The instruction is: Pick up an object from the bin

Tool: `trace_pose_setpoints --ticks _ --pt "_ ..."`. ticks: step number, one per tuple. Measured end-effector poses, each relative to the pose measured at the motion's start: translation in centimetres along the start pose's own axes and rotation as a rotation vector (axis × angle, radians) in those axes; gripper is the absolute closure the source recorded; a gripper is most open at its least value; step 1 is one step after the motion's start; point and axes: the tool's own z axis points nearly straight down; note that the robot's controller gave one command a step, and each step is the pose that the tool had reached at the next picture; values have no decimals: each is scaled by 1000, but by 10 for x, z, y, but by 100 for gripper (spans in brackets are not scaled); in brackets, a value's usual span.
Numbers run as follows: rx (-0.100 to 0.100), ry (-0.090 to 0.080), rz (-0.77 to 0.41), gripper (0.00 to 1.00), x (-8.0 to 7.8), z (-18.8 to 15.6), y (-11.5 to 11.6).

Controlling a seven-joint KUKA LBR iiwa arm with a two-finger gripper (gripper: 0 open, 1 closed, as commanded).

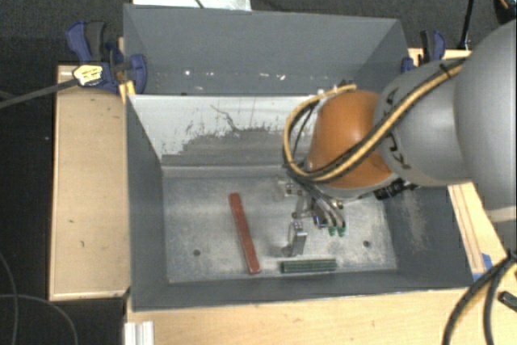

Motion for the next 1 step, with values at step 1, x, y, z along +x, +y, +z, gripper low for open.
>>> trace_pose_setpoints --ticks 1 --pt "-5 -2 -457 0 -24 -21 103"
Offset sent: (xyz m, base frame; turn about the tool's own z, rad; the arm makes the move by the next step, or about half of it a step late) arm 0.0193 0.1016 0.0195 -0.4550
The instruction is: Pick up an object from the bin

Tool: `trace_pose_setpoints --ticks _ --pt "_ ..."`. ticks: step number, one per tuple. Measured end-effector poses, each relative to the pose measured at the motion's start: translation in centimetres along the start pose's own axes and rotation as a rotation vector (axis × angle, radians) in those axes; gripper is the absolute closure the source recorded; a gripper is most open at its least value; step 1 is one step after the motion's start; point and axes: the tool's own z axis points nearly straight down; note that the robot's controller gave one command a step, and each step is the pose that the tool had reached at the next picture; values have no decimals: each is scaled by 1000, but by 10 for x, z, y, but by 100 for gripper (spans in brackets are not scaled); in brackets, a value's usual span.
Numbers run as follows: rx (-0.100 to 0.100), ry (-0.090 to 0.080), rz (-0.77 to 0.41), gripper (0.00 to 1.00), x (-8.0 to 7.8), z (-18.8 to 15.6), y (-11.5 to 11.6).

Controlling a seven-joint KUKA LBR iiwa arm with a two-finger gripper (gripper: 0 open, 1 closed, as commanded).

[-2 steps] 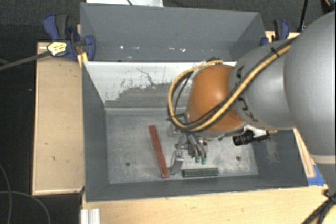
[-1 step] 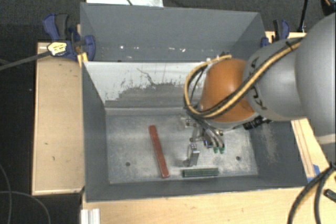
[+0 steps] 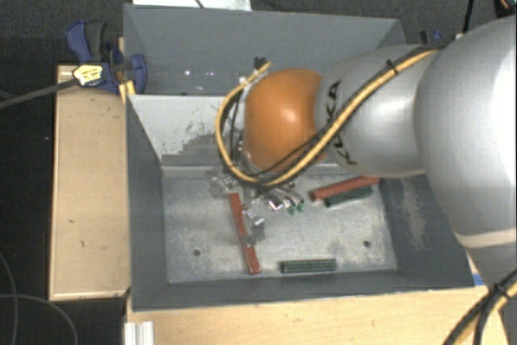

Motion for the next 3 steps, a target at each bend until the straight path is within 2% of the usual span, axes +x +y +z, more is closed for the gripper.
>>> trace_pose_setpoints --ticks 1,2,3 --pt "0 6 -510 0 1 35 -26" --pt "-1 5 -506 100 0 34 -26" --pt "5 -4 -483 100 -18 -122 -43"
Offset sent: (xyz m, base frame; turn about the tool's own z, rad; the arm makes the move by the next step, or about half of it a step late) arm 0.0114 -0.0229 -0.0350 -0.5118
